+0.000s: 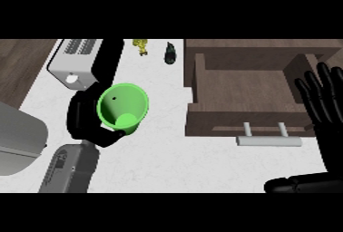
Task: Pick up the cup, place it into the drawer and close the drawer
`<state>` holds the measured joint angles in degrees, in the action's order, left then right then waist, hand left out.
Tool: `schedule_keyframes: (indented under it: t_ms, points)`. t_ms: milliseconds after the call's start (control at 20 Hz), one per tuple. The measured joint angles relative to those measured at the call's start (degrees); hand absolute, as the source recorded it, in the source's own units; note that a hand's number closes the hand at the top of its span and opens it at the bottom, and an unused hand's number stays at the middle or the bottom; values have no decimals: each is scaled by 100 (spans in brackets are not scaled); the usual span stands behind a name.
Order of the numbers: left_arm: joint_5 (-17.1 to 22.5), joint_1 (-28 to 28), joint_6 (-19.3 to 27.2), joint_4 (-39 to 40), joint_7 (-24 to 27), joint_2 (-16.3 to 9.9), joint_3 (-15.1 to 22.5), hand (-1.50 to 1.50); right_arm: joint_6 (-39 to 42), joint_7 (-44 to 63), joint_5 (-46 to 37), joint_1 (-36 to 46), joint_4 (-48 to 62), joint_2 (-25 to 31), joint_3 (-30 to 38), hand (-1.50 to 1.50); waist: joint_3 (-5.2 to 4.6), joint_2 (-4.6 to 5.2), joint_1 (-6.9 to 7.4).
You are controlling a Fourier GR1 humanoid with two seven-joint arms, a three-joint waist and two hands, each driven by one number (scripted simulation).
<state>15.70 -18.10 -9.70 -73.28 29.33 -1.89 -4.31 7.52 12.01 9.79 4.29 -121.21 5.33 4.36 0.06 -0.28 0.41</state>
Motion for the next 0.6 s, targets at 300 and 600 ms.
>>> schedule_keyframes:
  t_ms: [300,600]
  points:
    - [14,-621,841,-730,-947,142,391,150,36,-222,-78,-9,159,-32,-15,-150,-3,15,-43]
    - [-137,-1471,1399,-809,-1658,122,450,150,39,-226,-113,-20,125,-29,-26,-150,-4,23,-64]
